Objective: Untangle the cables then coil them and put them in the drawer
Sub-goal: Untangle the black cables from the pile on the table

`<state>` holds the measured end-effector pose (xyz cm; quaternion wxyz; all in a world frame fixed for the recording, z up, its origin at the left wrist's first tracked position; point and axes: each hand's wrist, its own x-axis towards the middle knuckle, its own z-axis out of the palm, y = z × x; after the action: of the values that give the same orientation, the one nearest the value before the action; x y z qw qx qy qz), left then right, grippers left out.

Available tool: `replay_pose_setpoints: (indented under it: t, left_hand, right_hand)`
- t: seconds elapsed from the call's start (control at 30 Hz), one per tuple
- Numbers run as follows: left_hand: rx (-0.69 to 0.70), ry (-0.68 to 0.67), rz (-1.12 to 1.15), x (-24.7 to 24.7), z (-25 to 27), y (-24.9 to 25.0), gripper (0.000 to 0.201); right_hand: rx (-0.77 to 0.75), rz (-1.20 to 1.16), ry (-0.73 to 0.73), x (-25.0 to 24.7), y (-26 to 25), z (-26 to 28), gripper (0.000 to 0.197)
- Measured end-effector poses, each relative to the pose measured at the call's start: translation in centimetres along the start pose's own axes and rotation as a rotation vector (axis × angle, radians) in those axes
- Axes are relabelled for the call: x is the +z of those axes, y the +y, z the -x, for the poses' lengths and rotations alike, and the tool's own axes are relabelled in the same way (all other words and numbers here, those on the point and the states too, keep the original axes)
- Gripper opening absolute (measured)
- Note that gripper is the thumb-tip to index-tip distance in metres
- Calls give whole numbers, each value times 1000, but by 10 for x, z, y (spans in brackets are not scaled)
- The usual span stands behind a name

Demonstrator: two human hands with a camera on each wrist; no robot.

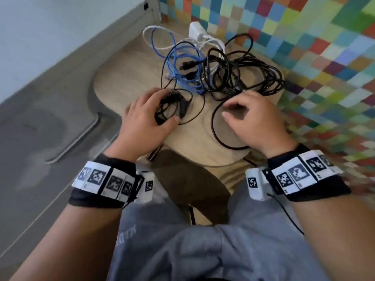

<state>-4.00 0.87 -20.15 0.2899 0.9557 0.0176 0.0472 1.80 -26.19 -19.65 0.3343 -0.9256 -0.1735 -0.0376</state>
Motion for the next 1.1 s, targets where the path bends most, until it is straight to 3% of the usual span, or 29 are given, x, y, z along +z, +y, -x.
replay_pose_setpoints:
  t: [0.2, 0.33, 0.5, 0.67, 0.77, 0.9, 1.03, 1.1]
  left_hand:
    - [-6, -8, -11, 0, 10, 4, 72]
    - [-95, -65, 171, -7, 16, 7, 78]
    - [-203, -43, 258, -13, 25, 15, 49]
    - [-166, -13, 250, -16, 27, 16, 31]
    - [-156, -19, 254, -14, 19, 13, 45]
    - [-134, 5, 218, -11, 11, 9, 7]
    - [-118, 39, 222, -9, 11, 5, 4]
    - [-127, 57, 254, -10, 12, 5, 13]
  right_hand:
    - [-16, 171, 61, 6, -6, 9, 14]
    - [-33, 177, 61, 5, -5, 11, 15]
    - [-34, 176, 65, 6, -4, 16, 16]
    - [-51, 137, 88, 8, -2, 14, 15]
    - [-45, 114, 102, 5, 0, 10, 14]
    - [-32, 109, 101, 4, 1, 4, 13]
    - [-45, 104, 123, 7, 2, 2, 11]
    - [-52, 104, 129, 8, 2, 2, 10]
